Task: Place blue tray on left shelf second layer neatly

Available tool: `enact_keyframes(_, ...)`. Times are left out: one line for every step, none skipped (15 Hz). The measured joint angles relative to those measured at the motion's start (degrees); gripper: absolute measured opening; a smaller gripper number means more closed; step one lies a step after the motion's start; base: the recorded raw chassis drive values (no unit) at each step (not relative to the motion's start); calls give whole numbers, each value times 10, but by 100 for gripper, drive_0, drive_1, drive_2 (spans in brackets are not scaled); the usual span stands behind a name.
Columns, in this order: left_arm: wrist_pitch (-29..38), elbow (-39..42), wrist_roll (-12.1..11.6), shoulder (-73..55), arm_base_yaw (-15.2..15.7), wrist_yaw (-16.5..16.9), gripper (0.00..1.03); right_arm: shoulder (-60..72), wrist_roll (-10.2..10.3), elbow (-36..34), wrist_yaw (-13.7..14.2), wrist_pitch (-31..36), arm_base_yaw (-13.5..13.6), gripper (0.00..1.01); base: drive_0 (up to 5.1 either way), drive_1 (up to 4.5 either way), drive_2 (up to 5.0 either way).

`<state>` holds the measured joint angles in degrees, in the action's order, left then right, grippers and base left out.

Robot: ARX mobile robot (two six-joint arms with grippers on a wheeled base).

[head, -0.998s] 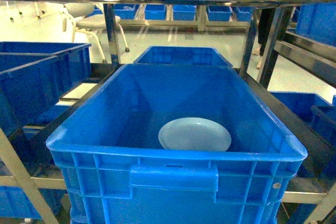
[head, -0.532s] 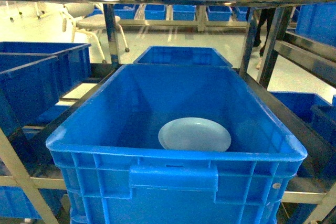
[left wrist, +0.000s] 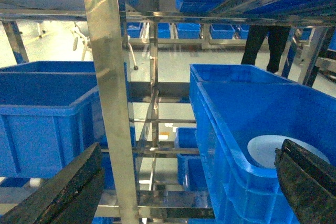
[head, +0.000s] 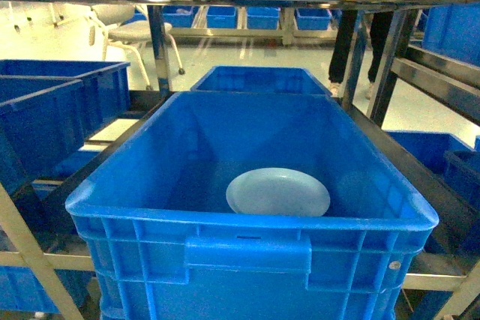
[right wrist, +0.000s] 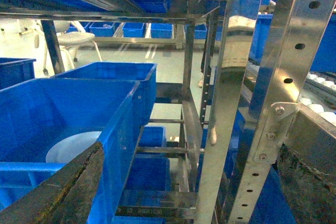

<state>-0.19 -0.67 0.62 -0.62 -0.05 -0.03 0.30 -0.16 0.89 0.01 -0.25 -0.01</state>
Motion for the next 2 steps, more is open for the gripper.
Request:
enact_keyframes(0, 0, 0, 0, 0, 0, 98, 0, 0, 0, 0, 0, 0, 98, 0, 0, 0)
enact_keyframes(0, 0, 0, 0, 0, 0, 98, 0, 0, 0, 0, 0, 0, 98, 0, 0, 0)
